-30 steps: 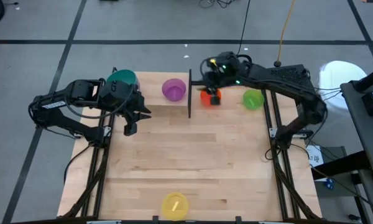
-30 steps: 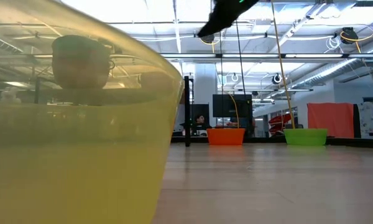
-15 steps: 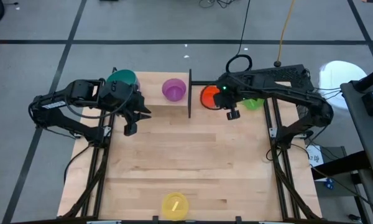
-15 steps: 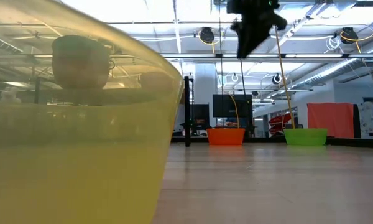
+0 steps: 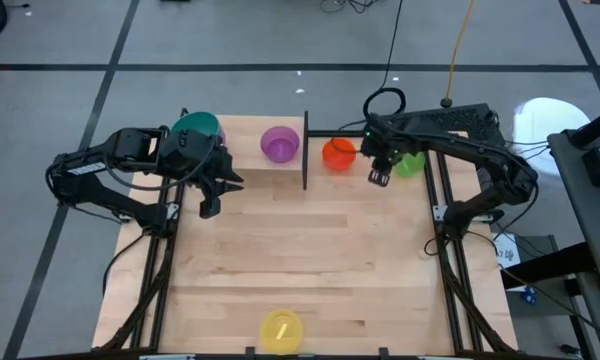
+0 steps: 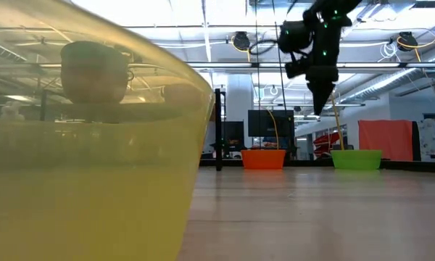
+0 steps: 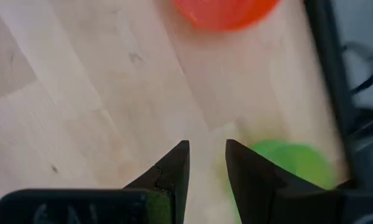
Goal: Place and stack bowls onto a shelf
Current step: Stack the light green bowl on top of the purple bowl on the shelf
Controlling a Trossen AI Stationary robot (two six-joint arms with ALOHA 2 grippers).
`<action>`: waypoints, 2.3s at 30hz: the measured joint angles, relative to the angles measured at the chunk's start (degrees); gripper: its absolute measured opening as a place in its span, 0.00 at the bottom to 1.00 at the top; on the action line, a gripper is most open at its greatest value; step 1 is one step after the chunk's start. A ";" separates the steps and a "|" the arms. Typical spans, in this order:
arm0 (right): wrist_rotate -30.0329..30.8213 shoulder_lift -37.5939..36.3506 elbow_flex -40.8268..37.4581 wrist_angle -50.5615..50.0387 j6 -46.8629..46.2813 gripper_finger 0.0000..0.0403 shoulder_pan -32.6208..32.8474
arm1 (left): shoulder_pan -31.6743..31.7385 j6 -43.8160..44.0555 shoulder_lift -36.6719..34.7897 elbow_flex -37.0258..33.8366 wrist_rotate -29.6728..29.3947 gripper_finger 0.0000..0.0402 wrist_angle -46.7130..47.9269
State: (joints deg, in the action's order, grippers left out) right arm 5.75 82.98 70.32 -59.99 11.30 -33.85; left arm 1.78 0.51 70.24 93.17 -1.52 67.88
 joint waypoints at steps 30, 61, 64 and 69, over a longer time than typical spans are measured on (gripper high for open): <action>-9.06 0.05 -17.09 12.11 -12.97 0.25 -23.66 | 0.00 -0.07 0.00 0.00 0.00 0.22 0.00; -8.63 -8.67 -20.93 18.14 -3.54 0.00 -21.90 | 0.00 -0.26 0.00 0.00 -0.02 0.22 0.02; -6.70 -11.69 -15.45 12.63 -1.66 0.00 -20.03 | 0.00 -0.26 0.00 0.00 -0.02 0.22 0.04; -5.89 -12.30 -1.84 4.85 -0.20 0.00 -15.67 | 0.00 -0.27 0.00 0.00 -0.04 0.22 0.02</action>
State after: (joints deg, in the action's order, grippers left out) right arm -0.14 70.68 68.49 -55.14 11.10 -49.51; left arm 1.78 0.24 70.24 93.17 -1.56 67.90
